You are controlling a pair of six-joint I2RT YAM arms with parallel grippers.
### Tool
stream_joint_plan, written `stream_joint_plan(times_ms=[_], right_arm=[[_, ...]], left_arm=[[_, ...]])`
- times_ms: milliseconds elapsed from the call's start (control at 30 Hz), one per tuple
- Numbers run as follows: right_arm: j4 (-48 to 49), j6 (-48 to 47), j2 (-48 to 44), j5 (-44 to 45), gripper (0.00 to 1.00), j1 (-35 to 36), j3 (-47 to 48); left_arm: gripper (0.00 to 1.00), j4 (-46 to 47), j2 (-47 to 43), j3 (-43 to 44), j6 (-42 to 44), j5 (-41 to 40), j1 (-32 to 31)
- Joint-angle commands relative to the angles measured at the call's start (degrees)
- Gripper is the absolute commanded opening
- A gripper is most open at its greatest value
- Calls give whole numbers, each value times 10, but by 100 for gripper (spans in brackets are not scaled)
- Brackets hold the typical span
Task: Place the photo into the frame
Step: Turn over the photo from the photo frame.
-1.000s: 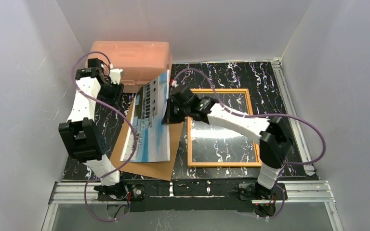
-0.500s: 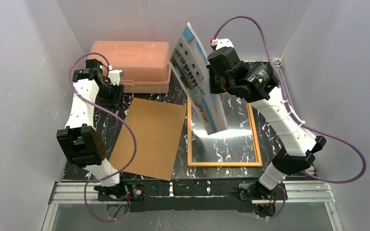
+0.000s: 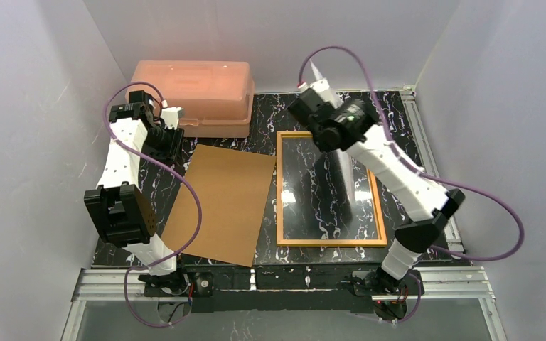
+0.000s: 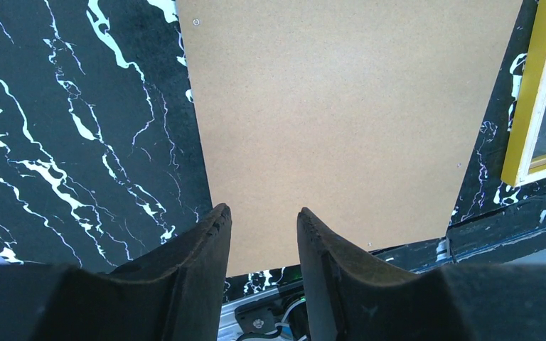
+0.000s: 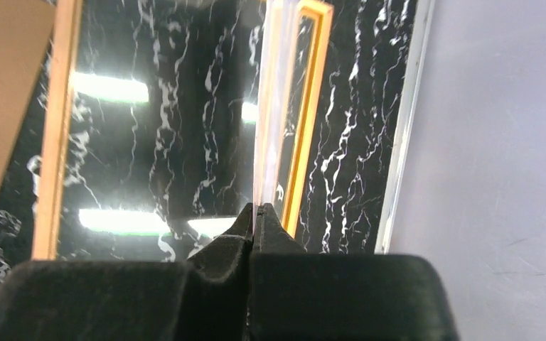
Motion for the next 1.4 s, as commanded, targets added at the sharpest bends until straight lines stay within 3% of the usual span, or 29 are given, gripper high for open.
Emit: stream_joint_plan(times_ms=[0,433,600,800,1367], right_arm=[[-8,5,58,-35,1,25,-53],[17,60,217,-113,1,80,-55],[62,110,219,-122,1,80,-100],[97,198,192,-73,1,78,-157],[113,238,190,3,1,54,-172]], left_arm=[[37,-11,-3,-8,0,12,-2],[35,6,-5,-33,6,6,-2],[34,17,-8,-48,14,2,-2],[34,22,-7,-54,14,14,-2],[33,37,-16,-85,21,11,-2]])
